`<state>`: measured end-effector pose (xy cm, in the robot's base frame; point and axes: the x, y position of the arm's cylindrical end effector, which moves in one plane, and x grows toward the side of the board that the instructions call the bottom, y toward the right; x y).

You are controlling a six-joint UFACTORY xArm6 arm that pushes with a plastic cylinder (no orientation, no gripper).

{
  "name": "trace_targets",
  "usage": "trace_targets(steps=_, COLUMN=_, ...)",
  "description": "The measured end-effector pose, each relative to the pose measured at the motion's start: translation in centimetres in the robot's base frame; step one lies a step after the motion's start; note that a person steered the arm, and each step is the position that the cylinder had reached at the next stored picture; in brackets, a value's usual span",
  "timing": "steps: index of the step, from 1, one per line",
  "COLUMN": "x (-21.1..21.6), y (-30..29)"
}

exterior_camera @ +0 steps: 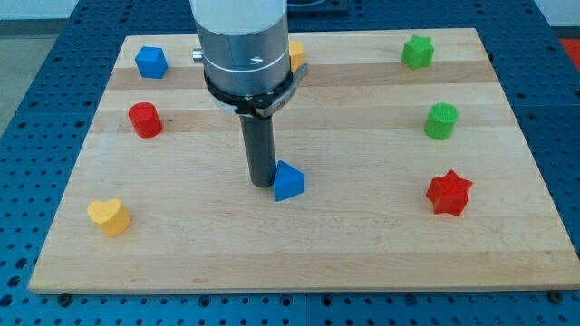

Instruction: Move the blue triangle to the bottom center

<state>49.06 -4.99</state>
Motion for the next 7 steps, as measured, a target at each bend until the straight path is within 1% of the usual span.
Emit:
trace_targets(steps=1, x=-0.7, y=0.0)
trace_targets(steps=2, x=-6.7, y=0.0)
trace_targets(steps=3, x=-6.2, y=3.0)
trace_targets(steps=4, x=-4.3, y=2.8)
trace_targets(steps=6, x=1.7, y=2.4)
trace_targets(steps=7, x=3.8, y=2.4)
